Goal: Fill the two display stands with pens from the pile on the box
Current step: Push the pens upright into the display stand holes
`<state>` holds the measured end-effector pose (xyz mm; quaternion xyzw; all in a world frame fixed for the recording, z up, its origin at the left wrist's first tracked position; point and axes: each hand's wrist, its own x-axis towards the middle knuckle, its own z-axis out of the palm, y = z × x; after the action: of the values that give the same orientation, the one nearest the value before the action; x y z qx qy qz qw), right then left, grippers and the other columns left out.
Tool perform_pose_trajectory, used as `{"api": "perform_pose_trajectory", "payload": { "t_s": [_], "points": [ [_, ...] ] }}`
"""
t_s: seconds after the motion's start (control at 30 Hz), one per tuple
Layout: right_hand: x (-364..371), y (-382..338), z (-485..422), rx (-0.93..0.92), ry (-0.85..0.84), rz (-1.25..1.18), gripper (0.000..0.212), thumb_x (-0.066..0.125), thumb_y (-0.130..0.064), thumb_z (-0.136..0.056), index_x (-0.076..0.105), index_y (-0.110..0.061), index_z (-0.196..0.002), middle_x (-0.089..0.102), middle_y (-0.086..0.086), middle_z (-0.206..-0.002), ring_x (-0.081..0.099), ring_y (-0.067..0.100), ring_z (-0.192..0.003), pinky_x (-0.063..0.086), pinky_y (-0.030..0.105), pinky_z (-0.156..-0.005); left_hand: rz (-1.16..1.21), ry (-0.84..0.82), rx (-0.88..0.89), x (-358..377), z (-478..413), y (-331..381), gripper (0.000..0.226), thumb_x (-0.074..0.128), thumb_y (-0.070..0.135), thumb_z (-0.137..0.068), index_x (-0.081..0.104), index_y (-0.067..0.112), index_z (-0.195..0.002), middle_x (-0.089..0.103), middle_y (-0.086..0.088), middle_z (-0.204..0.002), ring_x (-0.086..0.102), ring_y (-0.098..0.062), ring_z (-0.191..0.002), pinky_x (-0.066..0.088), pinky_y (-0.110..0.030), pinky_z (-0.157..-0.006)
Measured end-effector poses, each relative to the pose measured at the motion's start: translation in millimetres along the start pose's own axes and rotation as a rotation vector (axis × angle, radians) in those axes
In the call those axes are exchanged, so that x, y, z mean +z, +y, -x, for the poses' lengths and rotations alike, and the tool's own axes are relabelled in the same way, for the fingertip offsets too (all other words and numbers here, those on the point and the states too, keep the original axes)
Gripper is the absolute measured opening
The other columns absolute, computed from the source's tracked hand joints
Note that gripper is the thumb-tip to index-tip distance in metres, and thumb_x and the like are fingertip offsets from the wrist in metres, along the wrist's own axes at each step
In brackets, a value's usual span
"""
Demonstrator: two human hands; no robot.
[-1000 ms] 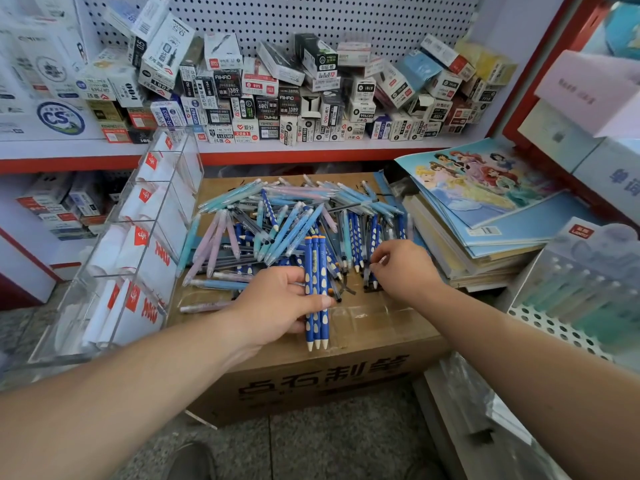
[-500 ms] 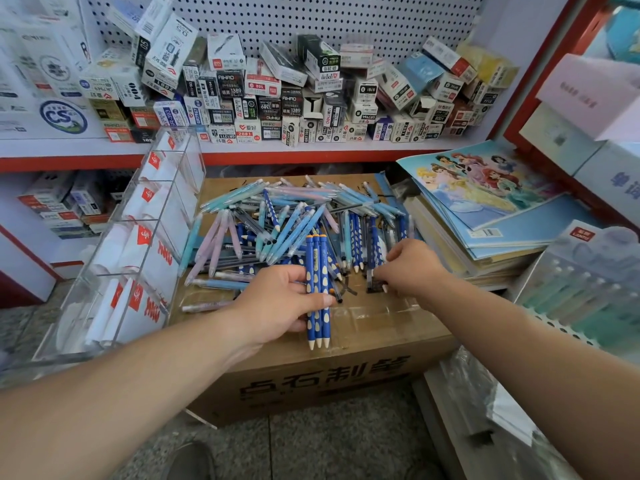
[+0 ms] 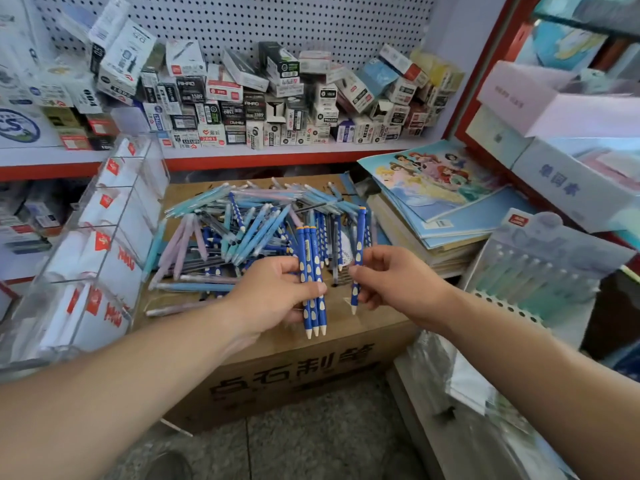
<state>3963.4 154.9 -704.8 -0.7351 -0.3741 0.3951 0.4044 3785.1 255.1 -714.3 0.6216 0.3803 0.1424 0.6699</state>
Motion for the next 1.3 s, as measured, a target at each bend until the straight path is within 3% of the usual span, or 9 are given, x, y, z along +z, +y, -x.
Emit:
{"api": "perform_pose_trajectory", "payload": {
  "t_s": [0.1,0.33,0.5,0.63,0.77,0.87,1.0,1.13,1.3],
  "points": [
    [-13.1,-0.3,16.7,-0.023,0.030,-0.007,0.017,0.065,-0.015,-0.100,0.059,-0.004,-0.112,0.065,0.016,-0.083,0.068,0.019,-0.063,0.055,0.029,-0.055,-0.019,-0.042,0.030,21.9,0.3,6.6,0.021,0.076,0.012,-0.091,0.063,0.028,-0.095,0.077,0.015,-0.077,0.074,0.000,-0.074,0.060,-0.024,-0.063],
    [-65.3,-14.3,67.4,-0.087,0.192,0.192,0.022,0.062,-0.026,-0.101,0.062,-0.008,-0.089,0.068,0.013,-0.076,0.070,0.022,-0.064,0.059,0.029,-0.057,-0.022,-0.168,0.111,87.7,7.2,32.4,0.021,0.077,0.007,-0.089,0.064,0.023,-0.093,0.080,0.003,-0.085,0.076,-0.008,-0.079,0.058,-0.025,-0.060],
    [-120.2,-6.9,137.8,-0.153,0.468,0.419,0.013,0.062,-0.025,-0.099,0.065,-0.015,-0.091,0.071,0.006,-0.071,0.070,0.019,-0.063,0.061,0.045,-0.066,-0.057,-0.248,0.201,141.7,20.6,58.9,0.019,0.079,0.005,-0.086,0.067,0.017,-0.096,0.079,0.002,-0.082,0.077,-0.017,-0.077,0.065,-0.039,-0.069],
    [-152.4,26.6,213.8,-0.155,0.667,0.317,0.012,0.065,-0.017,-0.098,0.063,-0.028,-0.100,0.070,0.003,-0.073,0.070,0.015,-0.063,0.061,0.040,-0.068,-0.030,-0.337,0.247,196.2,35.7,80.2,0.017,0.076,0.002,-0.088,0.069,0.011,-0.100,0.077,-0.017,-0.102,0.076,-0.027,-0.087,0.065,-0.040,-0.074],
    [-170.6,65.7,281.0,-0.086,0.860,0.155,0.006,0.063,-0.020,-0.100,0.065,-0.023,-0.095,0.072,0.003,-0.075,0.070,0.015,-0.064,0.060,0.042,-0.071,-0.024,-0.413,0.289,257.4,52.7,88.8,0.016,0.076,0.001,-0.088,0.069,0.010,-0.099,0.076,-0.012,-0.092,0.075,-0.022,-0.081,0.065,-0.039,-0.072],
    [-174.9,89.9,315.9,-0.062,0.977,0.058,0.014,0.061,-0.021,-0.101,0.066,-0.025,-0.089,0.070,-0.002,-0.070,0.068,0.014,-0.063,0.057,0.031,-0.062,-0.009,-0.438,0.244,300.4,61.6,82.2,0.015,0.075,0.001,-0.089,0.069,0.009,-0.101,0.075,-0.010,-0.092,0.074,-0.024,-0.084,0.064,-0.049,-0.078],
    [-179.6,118.7,332.3,0.028,1.051,0.141,0.013,0.065,-0.025,-0.099,0.067,-0.024,-0.086,0.070,-0.001,-0.073,0.071,0.022,-0.072,0.062,0.047,-0.073,-0.019,-0.358,0.189,347.1,64.6,64.6,0.020,0.077,0.003,-0.088,0.067,0.020,-0.085,0.072,-0.009,-0.087,0.074,-0.034,-0.091,0.062,-0.057,-0.080],
    [-183.6,132.5,319.1,-0.004,1.096,0.180,0.017,0.065,-0.017,-0.098,0.058,-0.030,-0.091,0.069,-0.001,-0.079,0.072,0.020,-0.076,0.060,0.028,-0.066,-0.042,-0.274,0.131,366.3,59.4,47.4,0.020,0.078,0.006,-0.088,0.067,0.022,-0.082,0.072,-0.009,-0.084,0.074,-0.037,-0.087,0.062,-0.058,-0.074],
    [-200.4,148.8,290.0,0.049,1.078,0.179,0.011,0.060,-0.031,-0.101,0.056,-0.035,-0.092,0.071,-0.005,-0.081,0.071,0.013,-0.075,0.060,0.047,-0.076,-0.175,-0.305,0.174,357.2,50.4,23.4,0.017,0.078,0.011,-0.089,0.070,0.026,-0.088,0.078,-0.004,-0.093,0.075,-0.027,-0.089,0.062,-0.051,-0.082]
  ]
}}
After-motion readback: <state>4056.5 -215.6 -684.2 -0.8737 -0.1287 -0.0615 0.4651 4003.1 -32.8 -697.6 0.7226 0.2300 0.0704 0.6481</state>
